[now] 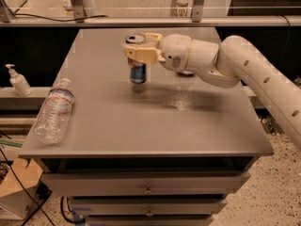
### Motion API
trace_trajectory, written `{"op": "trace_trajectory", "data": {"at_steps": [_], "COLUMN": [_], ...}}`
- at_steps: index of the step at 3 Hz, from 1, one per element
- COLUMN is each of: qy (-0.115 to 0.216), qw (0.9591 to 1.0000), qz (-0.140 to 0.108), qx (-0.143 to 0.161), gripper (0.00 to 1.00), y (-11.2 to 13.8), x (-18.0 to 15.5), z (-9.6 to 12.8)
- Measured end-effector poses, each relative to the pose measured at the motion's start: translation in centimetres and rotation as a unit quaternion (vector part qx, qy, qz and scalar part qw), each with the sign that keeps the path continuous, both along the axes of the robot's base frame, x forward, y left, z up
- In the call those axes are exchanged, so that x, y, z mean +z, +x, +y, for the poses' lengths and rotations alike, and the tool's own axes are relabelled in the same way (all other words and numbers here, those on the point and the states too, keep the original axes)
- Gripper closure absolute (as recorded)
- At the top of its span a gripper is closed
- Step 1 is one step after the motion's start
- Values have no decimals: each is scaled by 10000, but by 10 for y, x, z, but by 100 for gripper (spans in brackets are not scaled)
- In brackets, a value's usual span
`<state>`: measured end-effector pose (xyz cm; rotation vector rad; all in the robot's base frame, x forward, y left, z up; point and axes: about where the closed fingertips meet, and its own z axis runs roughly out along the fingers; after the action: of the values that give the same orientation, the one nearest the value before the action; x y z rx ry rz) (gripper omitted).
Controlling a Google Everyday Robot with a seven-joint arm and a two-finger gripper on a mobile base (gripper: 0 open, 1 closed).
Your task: Place redbull can upright
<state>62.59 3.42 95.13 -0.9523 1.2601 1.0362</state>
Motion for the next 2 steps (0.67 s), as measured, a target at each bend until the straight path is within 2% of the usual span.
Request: {"op": "trace_trajectory", "data": {"at_steps": [2], "qy": [160], "qw": [9999], "qz": [52], "qx": [7], "gripper": [36], "y": [-4], "x": [-9], "z": [3]}}
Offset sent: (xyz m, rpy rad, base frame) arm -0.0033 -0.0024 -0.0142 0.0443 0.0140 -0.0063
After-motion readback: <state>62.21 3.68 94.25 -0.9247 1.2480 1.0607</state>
